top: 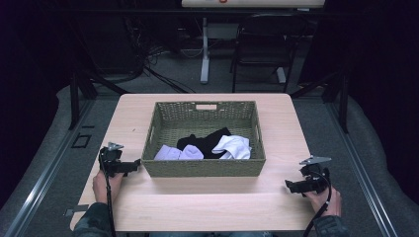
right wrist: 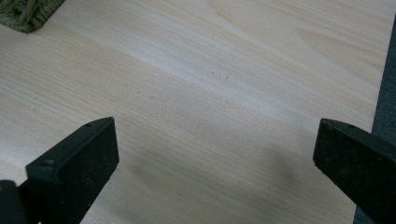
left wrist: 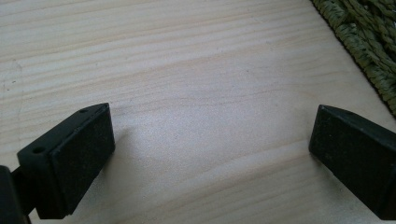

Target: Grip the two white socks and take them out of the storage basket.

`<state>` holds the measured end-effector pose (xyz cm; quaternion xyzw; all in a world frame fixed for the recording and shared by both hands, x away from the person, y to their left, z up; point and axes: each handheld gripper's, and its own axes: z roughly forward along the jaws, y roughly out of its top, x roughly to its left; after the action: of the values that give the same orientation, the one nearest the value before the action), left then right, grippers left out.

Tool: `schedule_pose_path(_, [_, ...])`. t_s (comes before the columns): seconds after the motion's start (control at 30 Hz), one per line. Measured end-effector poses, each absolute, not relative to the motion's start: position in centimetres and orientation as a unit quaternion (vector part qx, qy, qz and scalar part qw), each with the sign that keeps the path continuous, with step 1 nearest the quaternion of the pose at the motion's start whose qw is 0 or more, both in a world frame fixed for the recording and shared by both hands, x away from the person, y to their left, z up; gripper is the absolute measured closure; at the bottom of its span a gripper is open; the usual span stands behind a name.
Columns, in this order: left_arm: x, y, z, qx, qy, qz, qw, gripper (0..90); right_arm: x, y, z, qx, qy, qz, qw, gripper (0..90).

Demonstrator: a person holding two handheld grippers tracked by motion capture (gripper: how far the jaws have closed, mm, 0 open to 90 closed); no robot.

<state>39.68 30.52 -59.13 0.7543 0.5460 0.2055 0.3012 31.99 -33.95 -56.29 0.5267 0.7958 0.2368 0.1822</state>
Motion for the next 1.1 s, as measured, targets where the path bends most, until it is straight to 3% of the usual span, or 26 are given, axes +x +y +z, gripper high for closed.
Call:
schedule_pose_path(0.27, [39.7, 30.5, -59.1, 0.755, 0.546, 0.206, 0.301, 0.0, 31.6, -33.8, -55.5, 0.517, 0.799, 0.238, 0.194, 0.0])
schedule_pose_path(0.5, [39.7, 30.5, -59.1, 0.754, 0.546, 0.206, 0.301, 0.0, 31.7, -34.1, -55.3, 0.522, 0.803, 0.238, 0.162, 0.0])
schedule_pose_path(0.8, [39.7, 30.5, -59.1, 0.755, 0.546, 0.204, 0.301, 0.0, 32.4, -33.4, -52.3, 0.510, 0.814, 0.238, 0.142, 0.0])
schedule_pose_path(1.1, [39.6, 30.5, -59.1, 0.755, 0.546, 0.205, 0.300, 0.0, 33.4, -31.8, -47.8, 0.477, 0.831, 0.244, 0.151, 0.0])
